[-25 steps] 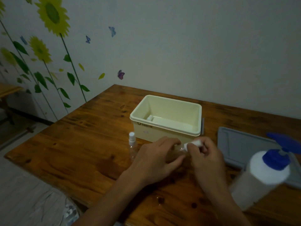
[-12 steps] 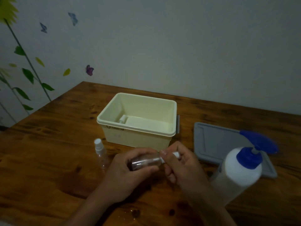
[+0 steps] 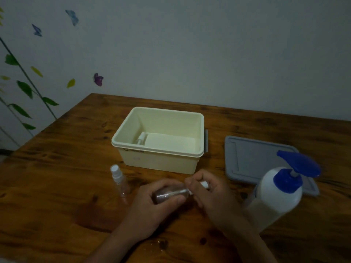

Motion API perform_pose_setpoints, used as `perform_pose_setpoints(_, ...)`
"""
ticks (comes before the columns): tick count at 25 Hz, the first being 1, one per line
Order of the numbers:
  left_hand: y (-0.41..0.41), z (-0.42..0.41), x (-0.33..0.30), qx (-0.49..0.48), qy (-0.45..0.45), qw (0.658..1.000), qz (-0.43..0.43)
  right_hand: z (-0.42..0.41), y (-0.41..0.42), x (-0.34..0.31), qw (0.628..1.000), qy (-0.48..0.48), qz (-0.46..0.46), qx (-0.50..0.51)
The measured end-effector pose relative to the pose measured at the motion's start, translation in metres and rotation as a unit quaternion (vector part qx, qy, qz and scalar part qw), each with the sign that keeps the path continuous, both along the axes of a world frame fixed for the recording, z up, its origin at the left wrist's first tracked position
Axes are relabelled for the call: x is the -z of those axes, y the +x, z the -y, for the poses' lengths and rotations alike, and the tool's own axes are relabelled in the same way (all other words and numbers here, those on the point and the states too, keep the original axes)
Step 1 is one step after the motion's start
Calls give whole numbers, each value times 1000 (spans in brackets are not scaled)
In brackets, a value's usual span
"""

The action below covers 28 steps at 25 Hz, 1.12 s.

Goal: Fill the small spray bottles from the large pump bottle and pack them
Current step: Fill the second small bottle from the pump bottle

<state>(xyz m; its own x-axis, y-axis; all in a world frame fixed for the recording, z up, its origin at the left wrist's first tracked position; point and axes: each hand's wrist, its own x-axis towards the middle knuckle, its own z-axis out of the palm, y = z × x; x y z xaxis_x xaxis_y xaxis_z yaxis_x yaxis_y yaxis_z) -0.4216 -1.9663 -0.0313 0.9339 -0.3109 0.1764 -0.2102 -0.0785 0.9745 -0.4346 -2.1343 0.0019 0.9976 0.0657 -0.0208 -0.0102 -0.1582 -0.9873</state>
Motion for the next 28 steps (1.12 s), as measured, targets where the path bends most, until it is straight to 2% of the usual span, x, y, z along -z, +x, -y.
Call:
perform_pose_setpoints(5,4,-1,2,4,9,1000,0,7,-3,1,999,14,24,-43)
perform_pose_setpoints(11,7,1,1,22,43,998,32,6,-2,5,998,-10,41,36)
perform_pose_setpoints(17,11,5,1,24,39,998,34,10,-4,5,999,-7,46,3)
perform_pose_setpoints(23,11,2,1,21,53,998,41,9,1,7,998,4,26,61)
perform_pose_setpoints(28,11,0,0,13,45,998,36,10,-4,4,999,18,33,17)
